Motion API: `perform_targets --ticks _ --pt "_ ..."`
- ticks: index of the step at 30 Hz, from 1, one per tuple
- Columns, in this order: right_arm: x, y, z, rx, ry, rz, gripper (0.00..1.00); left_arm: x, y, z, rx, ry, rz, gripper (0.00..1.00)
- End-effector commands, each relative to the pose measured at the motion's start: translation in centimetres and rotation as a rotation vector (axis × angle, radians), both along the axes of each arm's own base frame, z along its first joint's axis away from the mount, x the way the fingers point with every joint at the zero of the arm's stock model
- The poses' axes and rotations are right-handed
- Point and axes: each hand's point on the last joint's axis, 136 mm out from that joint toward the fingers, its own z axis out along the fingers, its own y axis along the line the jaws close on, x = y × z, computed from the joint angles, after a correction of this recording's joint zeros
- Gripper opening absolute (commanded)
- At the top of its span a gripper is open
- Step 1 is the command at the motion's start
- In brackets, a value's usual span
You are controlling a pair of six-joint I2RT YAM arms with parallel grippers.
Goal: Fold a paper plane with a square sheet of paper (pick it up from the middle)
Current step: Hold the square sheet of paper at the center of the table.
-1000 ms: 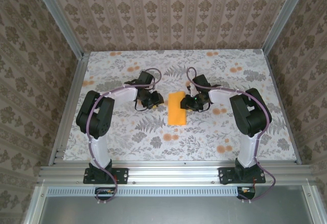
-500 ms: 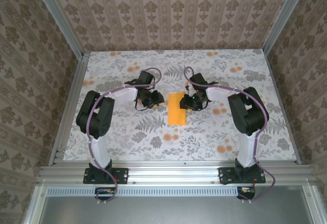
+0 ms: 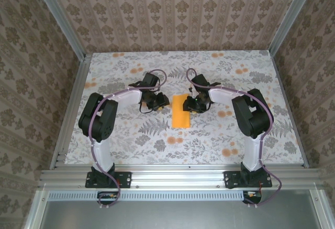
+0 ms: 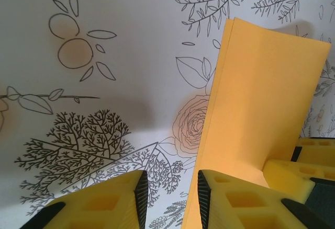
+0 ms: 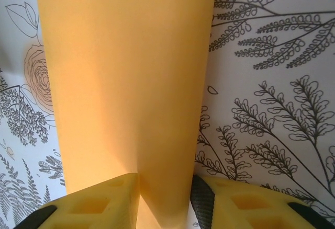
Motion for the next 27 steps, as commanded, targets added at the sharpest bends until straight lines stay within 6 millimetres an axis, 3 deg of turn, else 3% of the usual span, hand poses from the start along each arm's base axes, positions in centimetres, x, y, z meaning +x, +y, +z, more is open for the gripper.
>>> perform_targets --ticks 1,27 --pt "-3.2 -3.8 -6.5 -0.221 0.148 -0.032 0.4 -0.2 -0.5 1.2 -0.025 -0.017 -0.005 0.33" --pt "-3.6 -4.6 -7.6 -0.271 0.187 -0.061 0.42 -1.3 -4.0 0.6 -0.098 0.019 -0.078 0.3"
